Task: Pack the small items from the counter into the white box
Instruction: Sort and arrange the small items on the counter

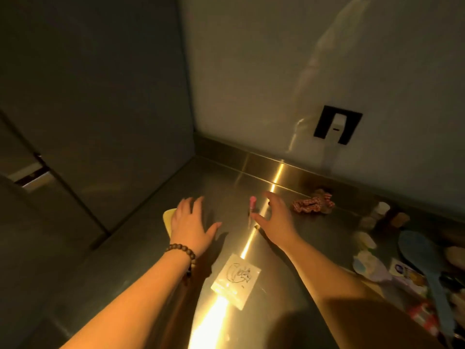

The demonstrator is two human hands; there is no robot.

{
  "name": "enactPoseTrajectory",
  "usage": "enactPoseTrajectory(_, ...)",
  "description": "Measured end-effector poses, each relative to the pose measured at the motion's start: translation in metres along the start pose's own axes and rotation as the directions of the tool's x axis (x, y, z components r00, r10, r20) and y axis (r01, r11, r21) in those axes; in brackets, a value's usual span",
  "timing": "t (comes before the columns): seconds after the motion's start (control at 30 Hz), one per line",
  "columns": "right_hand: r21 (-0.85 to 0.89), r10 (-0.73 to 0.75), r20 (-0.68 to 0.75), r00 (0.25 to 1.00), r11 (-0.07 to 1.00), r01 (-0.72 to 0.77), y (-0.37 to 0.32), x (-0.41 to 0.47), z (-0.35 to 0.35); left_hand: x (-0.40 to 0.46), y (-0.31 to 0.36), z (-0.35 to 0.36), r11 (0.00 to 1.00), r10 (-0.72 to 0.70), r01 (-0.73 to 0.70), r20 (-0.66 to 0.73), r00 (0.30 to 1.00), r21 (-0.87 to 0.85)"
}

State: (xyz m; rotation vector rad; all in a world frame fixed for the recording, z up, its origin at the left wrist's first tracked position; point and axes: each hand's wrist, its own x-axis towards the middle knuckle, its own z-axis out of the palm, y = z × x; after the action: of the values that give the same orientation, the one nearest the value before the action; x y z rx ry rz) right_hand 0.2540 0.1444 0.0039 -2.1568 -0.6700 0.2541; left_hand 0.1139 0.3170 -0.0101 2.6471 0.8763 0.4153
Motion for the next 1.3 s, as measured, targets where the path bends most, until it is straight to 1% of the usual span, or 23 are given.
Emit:
enactPoseTrajectory(0.1, 0.082, 0.046, 0.025, 0.999, 0.995, -0.048, -0.005, 0.017, 0.02, -0.007, -0.035, 0.001, 0.993, -0.098, 0.092, 0.086, 0.991, 0.076)
enactPoseTrajectory(0.17, 0.106, 0.078, 0.032, 0.996, 0.991, -0.081, -0.005, 0.026, 0.03, -0.013, -0.053, 0.005, 0.983, -0.153, 0.137, 0.137, 0.979, 0.119)
enactPoseTrajectory(0.23, 0.062, 0.084, 0.051, 0.995, 0.994, -0.088, -0.006, 0.034, 0.038, -0.02, -0.067, 0.01, 0.977, -0.182, 0.159, 0.168, 0.969, 0.144)
enactPoseTrajectory(0.3, 0.009, 0.076, 0.055, 0.996, 0.997, -0.077, -0.003, 0.038, 0.044, -0.029, -0.075, 0.017, 0.974, -0.181, 0.149, 0.189, 0.965, 0.172)
enactPoseTrajectory(0.37, -0.013, 0.069, 0.053, 0.996, 0.998, -0.068, -0.001, 0.039, 0.049, -0.036, -0.078, 0.024, 0.973, -0.166, 0.126, 0.207, 0.964, 0.193)
enactPoseTrajectory(0.5, 0.037, 0.062, 0.034, 0.998, 0.997, -0.063, 0.003, 0.036, 0.052, -0.046, -0.073, 0.036, 0.976, -0.119, 0.073, 0.222, 0.968, 0.204)
enactPoseTrajectory(0.6, 0.085, 0.087, 0.007, 0.996, 0.993, -0.087, 0.008, 0.033, 0.05, -0.052, -0.061, 0.043, 0.981, -0.057, 0.011, 0.236, 0.97, 0.194)
enactPoseTrajectory(0.73, 0.096, 0.102, -0.031, 0.994, 0.99, -0.099, 0.019, 0.023, 0.041, -0.062, -0.04, 0.055, 0.98, 0.03, -0.081, 0.269, 0.963, 0.182)
enactPoseTrajectory(0.9, 0.079, 0.136, -0.054, 0.989, 0.988, -0.131, 0.032, 0.005, 0.019, -0.069, -0.021, 0.066, 0.97, 0.094, -0.154, 0.295, 0.951, 0.188)
enactPoseTrajectory(1.0, 0.089, 0.126, -0.105, 0.986, 0.989, -0.117, 0.038, -0.008, 0.002, -0.071, -0.01, 0.071, 0.964, 0.136, -0.198, 0.312, 0.94, 0.178)
enactPoseTrajectory(1.07, 0.115, 0.157, -0.139, 0.978, 0.983, -0.141, 0.042, -0.016, -0.01, -0.073, 0.002, 0.075, 0.963, 0.154, -0.214, 0.317, 0.936, 0.163)
enactPoseTrajectory(1.2, 0.158, 0.228, -0.144, 0.963, 0.966, -0.205, 0.054, -0.032, -0.037, -0.075, 0.033, 0.083, 0.951, 0.206, -0.27, 0.34, 0.918, 0.153)
enactPoseTrajectory(1.3, 0.125, 0.209, -0.228, 0.951, 0.975, -0.184, 0.068, -0.044, -0.06, -0.073, 0.061, 0.09, 0.938, 0.254, -0.321, 0.366, 0.895, 0.134)
